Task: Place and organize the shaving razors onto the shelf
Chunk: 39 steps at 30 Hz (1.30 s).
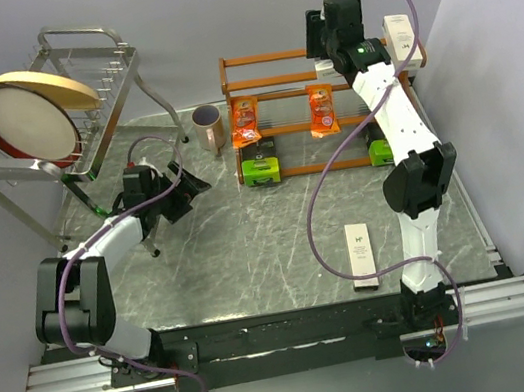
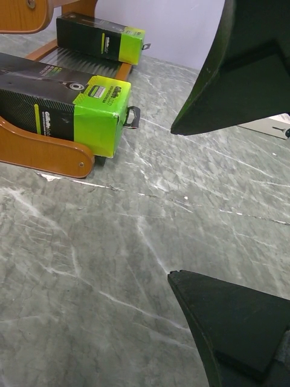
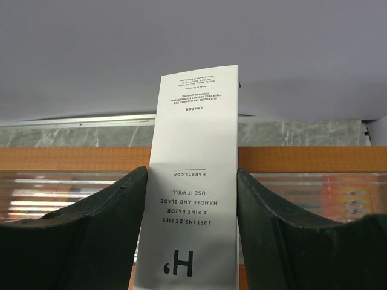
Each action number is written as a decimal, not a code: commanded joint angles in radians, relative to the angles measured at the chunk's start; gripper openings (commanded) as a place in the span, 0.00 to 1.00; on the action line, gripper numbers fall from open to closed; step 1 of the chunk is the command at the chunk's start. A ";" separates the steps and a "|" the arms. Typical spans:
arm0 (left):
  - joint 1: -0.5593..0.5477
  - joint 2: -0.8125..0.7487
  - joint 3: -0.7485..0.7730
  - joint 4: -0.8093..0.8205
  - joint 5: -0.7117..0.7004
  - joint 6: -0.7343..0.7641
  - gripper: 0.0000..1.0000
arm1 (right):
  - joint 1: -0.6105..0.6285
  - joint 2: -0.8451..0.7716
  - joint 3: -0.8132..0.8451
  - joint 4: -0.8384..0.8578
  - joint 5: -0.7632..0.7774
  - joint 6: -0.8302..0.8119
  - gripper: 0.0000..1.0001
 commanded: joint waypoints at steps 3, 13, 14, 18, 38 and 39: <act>0.000 -0.004 0.017 0.049 0.007 -0.013 1.00 | 0.001 -0.033 -0.030 -0.014 0.030 0.028 0.63; 0.000 0.007 0.030 0.055 0.007 -0.013 1.00 | 0.003 -0.062 -0.073 -0.020 0.034 0.029 0.66; 0.000 0.005 0.026 0.057 0.008 -0.013 1.00 | 0.001 -0.064 -0.076 -0.018 0.030 0.029 0.67; 0.000 -0.003 0.013 0.061 0.010 -0.017 0.99 | 0.009 -0.067 -0.085 -0.020 0.026 0.031 0.73; 0.000 0.004 0.022 0.067 0.011 -0.018 1.00 | 0.049 -0.059 -0.021 0.016 0.089 -0.030 0.88; 0.000 0.001 0.022 0.064 0.011 -0.017 0.99 | 0.047 -0.058 -0.012 0.014 0.074 -0.047 0.87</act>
